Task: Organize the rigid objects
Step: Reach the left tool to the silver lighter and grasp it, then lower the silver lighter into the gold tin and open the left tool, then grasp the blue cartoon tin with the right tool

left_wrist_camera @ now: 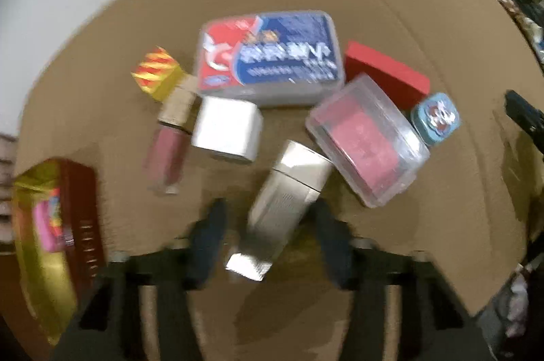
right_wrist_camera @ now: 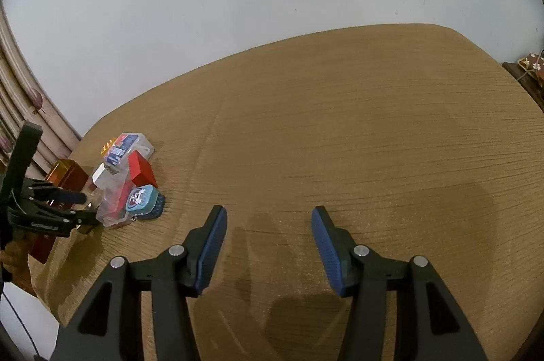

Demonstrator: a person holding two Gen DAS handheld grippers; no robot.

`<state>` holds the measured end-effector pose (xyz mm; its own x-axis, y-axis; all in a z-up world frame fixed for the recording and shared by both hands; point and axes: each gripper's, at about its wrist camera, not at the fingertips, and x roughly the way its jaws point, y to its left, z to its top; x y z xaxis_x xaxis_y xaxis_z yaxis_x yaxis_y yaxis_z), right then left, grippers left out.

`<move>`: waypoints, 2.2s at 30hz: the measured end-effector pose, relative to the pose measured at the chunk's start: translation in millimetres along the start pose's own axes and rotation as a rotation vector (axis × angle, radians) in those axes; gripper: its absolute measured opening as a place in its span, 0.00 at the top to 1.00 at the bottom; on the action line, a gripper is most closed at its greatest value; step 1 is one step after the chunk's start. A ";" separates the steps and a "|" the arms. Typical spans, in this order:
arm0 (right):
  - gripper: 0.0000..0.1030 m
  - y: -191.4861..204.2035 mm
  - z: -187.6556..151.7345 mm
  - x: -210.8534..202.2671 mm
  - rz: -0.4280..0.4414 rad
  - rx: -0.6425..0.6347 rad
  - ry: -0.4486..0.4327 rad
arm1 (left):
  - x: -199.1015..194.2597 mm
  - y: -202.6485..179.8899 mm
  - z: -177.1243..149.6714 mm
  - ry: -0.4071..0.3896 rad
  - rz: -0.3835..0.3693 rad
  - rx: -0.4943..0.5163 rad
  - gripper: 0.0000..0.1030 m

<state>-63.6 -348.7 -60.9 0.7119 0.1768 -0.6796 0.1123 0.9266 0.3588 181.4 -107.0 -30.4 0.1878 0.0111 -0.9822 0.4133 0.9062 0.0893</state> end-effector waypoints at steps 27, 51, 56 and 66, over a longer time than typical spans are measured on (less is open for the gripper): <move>0.48 17.0 -0.6 21.1 -0.061 -0.057 0.023 | -63.8 204.1 -155.0 -0.061 0.197 -0.466 0.75; 0.35 44.3 -0.5 30.4 -0.085 -0.198 0.063 | -71.2 231.8 -173.5 -0.160 0.329 -0.484 0.51; 0.35 91.6 -2.8 25.5 0.071 -0.332 0.084 | -121.2 181.9 -203.3 -0.331 0.187 -0.499 0.30; 0.35 130.2 25.6 62.2 0.036 -0.338 0.123 | -107.6 91.0 -250.7 -0.365 -0.030 -0.498 0.30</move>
<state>13.1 -225.6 -40.1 0.6204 0.2305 -0.7496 -0.1612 0.9729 0.1658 -24.6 80.3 41.9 0.5113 -0.0833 -0.8553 -0.0262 0.9933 -0.1124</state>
